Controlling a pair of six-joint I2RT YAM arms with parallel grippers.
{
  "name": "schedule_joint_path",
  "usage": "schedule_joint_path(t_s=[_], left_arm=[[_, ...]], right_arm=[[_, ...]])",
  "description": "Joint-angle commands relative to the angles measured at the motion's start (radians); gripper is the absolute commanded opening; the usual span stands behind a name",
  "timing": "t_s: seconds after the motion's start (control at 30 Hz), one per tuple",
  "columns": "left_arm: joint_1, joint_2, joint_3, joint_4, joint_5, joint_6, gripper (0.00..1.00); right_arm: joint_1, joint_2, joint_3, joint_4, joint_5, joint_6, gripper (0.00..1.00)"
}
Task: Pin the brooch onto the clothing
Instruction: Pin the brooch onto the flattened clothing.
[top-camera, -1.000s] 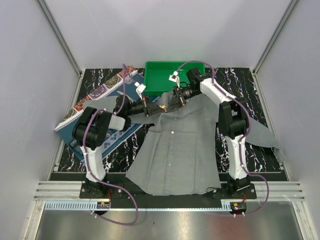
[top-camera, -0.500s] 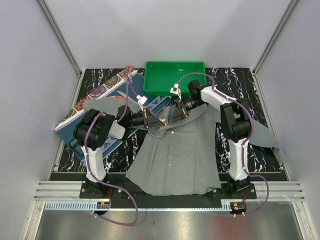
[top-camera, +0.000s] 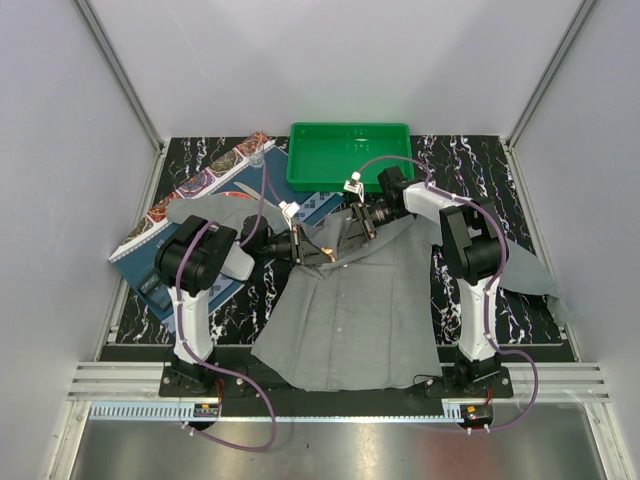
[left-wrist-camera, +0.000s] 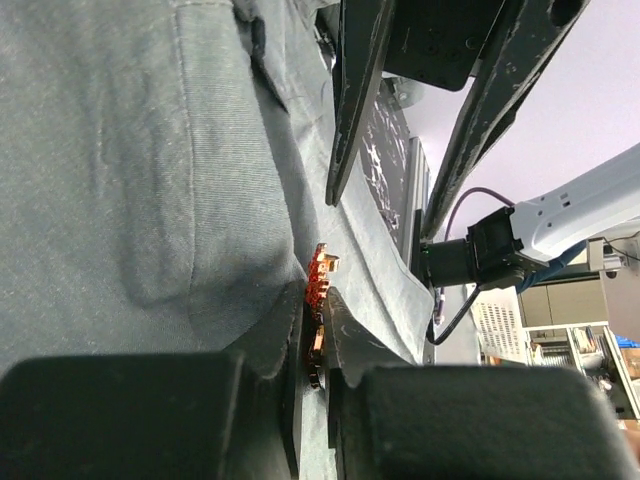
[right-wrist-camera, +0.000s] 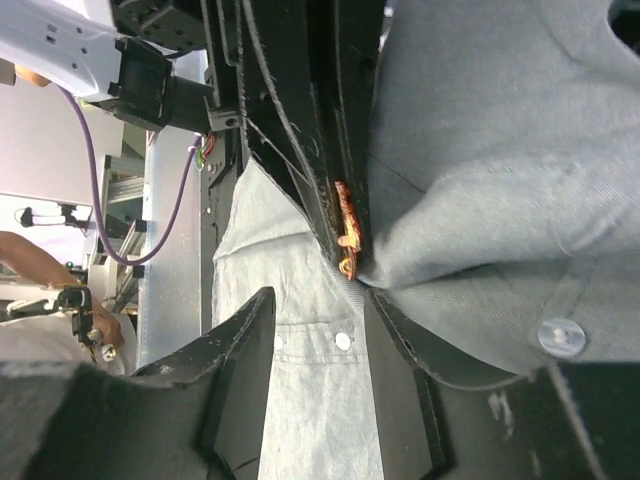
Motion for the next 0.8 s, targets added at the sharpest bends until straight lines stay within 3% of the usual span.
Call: schedule_joint_path(t_s=[0.0,0.27,0.4,0.6,0.77], left_arm=[[-0.012,-0.017,0.000,-0.031,-0.033,0.061,0.10],[-0.023,0.087,-0.018,0.337,0.061,-0.086,0.13],[-0.023,0.108,0.000,0.371,0.067,-0.120,0.08],[-0.023,0.124,0.005,0.399,0.056,-0.143,0.08],[-0.021,0.140,0.011,0.464,0.059,-0.186,0.08]], right_arm=[[-0.001,-0.010,-0.058,0.164,0.021,0.139,0.46],[0.017,-0.009,-0.136,0.308,-0.002,0.162,0.36],[0.031,0.003,-0.156,0.336,-0.014,0.140,0.36],[0.054,0.010,-0.188,0.334,0.013,0.103,0.40],[0.062,0.020,-0.204,0.336,0.024,0.082,0.38]])
